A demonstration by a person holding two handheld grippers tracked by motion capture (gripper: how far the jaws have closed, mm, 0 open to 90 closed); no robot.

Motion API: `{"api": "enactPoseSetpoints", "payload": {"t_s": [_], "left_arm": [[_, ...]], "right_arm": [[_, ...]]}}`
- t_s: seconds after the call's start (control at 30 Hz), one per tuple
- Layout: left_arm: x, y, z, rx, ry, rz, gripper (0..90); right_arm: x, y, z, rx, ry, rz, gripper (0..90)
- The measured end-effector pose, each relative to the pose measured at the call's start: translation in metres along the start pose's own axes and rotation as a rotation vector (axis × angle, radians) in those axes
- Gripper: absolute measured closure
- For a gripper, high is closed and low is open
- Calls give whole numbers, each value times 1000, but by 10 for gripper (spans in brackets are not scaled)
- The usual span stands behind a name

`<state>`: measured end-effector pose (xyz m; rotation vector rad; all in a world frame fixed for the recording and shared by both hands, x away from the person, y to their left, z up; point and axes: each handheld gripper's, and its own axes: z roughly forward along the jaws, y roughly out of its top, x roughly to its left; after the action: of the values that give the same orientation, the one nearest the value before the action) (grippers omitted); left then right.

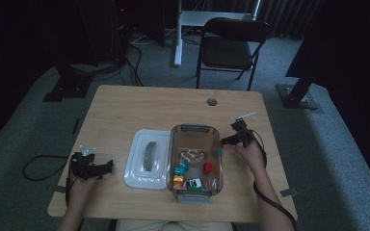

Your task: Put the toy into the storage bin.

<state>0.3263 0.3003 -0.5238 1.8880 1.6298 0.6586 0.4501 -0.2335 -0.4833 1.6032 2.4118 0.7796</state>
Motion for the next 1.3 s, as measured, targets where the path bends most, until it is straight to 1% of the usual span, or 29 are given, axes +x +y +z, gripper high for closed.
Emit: {"api": "enactPoseSetpoints", "payload": {"t_s": [0.03,0.1,0.17,0.27,0.3,0.33,0.37,0.4,0.5,0.6,0.77,0.87,1.0,1.03,1.17,1.3], "left_arm": [[0,0,0,0,0,0,20],[0,0,0,0,-1,0,20],[0,0,0,-1,-1,-2,20],[0,0,0,0,0,0,20],[0,0,0,0,0,0,20],[0,0,0,0,0,0,20],[0,0,0,0,0,0,20],[0,0,0,0,0,0,20],[0,0,0,0,0,0,20],[0,0,0,-1,0,0,20],[0,0,0,0,0,0,20],[0,0,0,0,0,0,20],[0,0,0,0,0,0,20],[0,0,0,0,0,0,20],[0,0,0,0,0,0,20],[0,0,0,0,0,0,20]], "right_arm": [[0,0,1,5,-2,-4,498],[1,-1,4,33,-44,-28,499],[-2,-4,7,47,-47,-21,499],[-9,-8,5,39,-42,-4,519],[-9,-8,5,39,-42,-4,519],[-11,-9,4,35,-48,-5,543],[-13,-11,3,38,-55,-13,570],[-14,-12,2,36,-64,-22,575],[-14,-12,-3,43,-71,-36,585],[-14,-14,-8,53,-63,-59,586],[-13,-22,-16,75,-61,-92,586],[-12,-26,-25,65,-45,-103,586],[-8,-31,-41,35,-23,-129,586],[-6,-33,-45,30,-21,-137,586],[1,-37,-62,-12,9,-164,586],[13,-39,-82,-54,32,-213,586]]}}
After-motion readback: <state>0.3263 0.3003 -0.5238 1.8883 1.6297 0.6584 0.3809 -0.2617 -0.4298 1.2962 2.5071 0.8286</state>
